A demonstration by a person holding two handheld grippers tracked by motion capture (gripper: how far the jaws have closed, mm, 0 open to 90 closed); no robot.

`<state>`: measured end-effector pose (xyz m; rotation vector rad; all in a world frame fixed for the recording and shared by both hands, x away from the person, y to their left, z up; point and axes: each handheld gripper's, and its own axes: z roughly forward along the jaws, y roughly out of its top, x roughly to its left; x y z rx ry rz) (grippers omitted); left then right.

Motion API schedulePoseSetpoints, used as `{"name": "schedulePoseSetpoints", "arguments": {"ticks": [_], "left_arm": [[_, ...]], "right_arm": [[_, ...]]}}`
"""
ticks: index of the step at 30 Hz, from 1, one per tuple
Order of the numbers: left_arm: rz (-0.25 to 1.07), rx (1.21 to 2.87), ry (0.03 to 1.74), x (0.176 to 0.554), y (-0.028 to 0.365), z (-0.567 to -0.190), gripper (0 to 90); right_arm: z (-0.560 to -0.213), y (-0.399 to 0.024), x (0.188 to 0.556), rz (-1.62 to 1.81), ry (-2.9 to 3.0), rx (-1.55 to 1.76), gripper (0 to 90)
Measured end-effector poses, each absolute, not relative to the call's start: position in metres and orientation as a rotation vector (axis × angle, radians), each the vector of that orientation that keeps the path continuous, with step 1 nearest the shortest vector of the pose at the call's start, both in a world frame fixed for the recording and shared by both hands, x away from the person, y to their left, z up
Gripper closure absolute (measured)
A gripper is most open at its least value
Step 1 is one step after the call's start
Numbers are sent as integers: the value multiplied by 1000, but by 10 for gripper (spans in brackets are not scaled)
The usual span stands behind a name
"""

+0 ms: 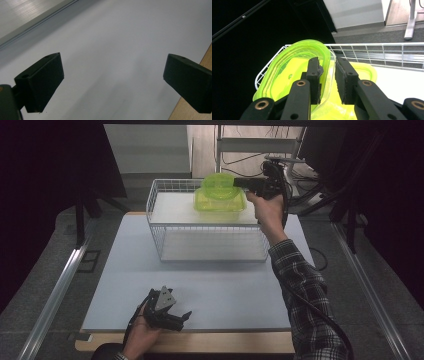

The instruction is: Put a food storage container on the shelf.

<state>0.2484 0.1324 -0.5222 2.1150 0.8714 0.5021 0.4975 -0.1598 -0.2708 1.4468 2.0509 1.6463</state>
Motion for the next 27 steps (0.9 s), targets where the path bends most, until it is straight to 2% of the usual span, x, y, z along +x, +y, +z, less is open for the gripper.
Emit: {"name": "schedulePoseSetpoints", "arguments": {"ticks": [5,12,16,27], "left_arm": [[503,2116,871,248,132,-522,28],[502,2117,869,248,132,-522,28],[503,2118,869,248,132,-522,28],[505,2123,869,249,132,-522,28]], "right_arm": [[-272,-159,498,1636,2046,1446,662],[-269,-164,494,1664,2065,1396,497],[-271,-170,491,1679,2070,1377,433],[-276,-179,476,1660,2154,1273,328]]}}
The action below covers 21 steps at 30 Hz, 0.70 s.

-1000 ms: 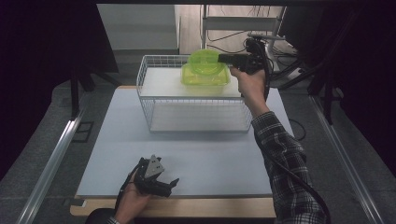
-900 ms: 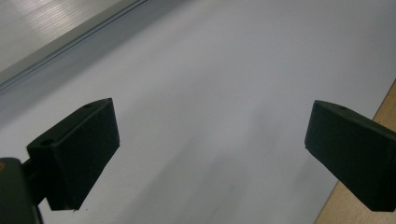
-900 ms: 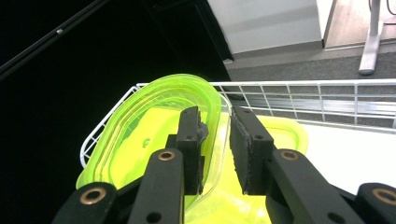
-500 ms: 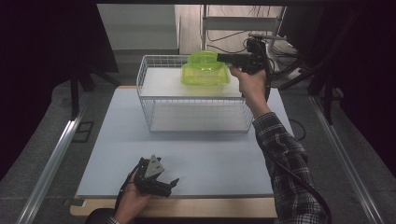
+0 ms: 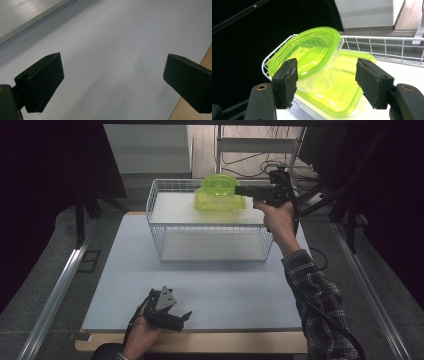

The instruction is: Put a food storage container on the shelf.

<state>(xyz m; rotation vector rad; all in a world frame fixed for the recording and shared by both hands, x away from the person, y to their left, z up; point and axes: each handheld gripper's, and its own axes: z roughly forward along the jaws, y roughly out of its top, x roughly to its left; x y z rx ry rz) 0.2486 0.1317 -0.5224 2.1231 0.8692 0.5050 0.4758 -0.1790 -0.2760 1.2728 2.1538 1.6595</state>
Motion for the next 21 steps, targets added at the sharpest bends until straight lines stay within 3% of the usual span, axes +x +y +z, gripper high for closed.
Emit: {"name": "schedulePoseSetpoints", "arguments": {"ticks": [21], "left_arm": [[499,2120,876,249,131,-524,28]], "right_arm": [[-296,-184,455,1631,2231,1169,230]]}}
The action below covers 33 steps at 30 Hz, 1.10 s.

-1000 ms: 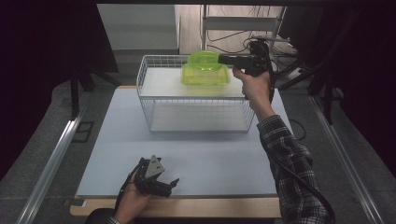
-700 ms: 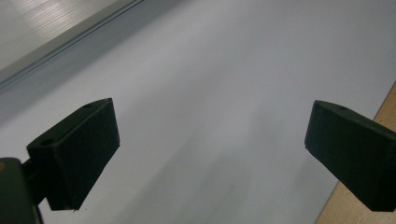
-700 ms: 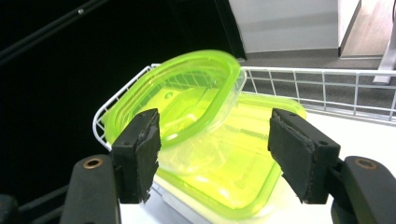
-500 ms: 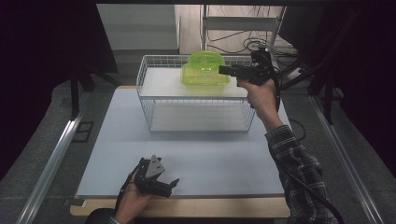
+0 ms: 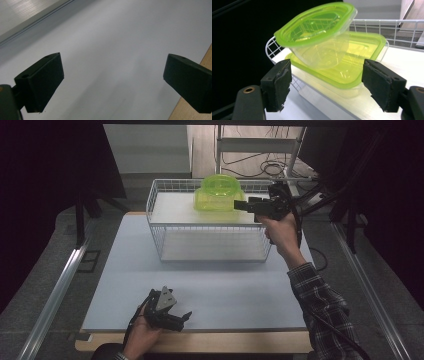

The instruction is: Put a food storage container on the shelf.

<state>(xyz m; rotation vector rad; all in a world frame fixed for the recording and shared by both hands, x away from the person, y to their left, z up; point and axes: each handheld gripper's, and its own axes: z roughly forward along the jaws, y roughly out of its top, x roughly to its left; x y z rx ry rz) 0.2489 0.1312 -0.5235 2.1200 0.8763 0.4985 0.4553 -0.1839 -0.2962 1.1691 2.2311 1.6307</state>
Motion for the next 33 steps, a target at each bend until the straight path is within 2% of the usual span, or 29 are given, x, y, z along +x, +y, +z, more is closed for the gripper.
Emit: {"name": "schedulePoseSetpoints", "arguments": {"ticks": [19,33], "left_arm": [[470,2088,880,249,133,-523,17],[461,2088,885,250,133,-523,15]], "right_arm": [[-313,-182,436,1548,2279,1025,122],[-331,-185,428,1510,2308,1005,96]]}}
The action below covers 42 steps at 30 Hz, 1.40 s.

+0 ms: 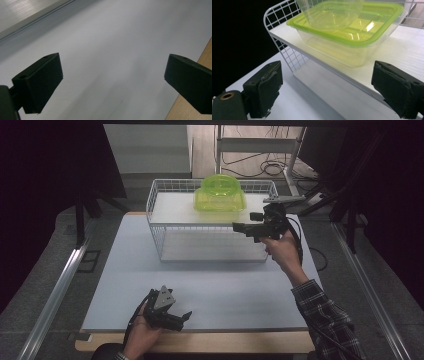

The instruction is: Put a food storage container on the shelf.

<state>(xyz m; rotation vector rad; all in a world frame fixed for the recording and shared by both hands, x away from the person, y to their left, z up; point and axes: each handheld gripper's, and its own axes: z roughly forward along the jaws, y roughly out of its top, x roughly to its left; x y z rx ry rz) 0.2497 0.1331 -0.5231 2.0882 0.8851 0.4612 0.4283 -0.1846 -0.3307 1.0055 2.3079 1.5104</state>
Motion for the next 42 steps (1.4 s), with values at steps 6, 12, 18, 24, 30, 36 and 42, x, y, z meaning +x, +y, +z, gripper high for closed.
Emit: {"name": "schedulePoseSetpoints", "arguments": {"ticks": [6,12,18,24,30,36,42], "left_arm": [[464,2098,885,250,134,-523,16],[465,2100,882,250,134,-523,16],[467,2103,880,250,133,-523,16],[465,2100,883,250,133,-523,16],[467,2104,882,250,133,-523,16],[467,2107,882,250,133,-523,16],[467,2102,884,250,133,-523,16]], "right_arm": [[-337,-185,425,1490,2320,994,89],[-344,-187,422,1467,2339,990,83],[-352,-191,417,1448,2352,987,70],[-358,-195,413,1433,2359,992,64],[-364,-197,410,1428,2363,995,64],[-371,-199,406,1414,2369,988,60],[-379,-199,402,1395,2371,982,52]]}}
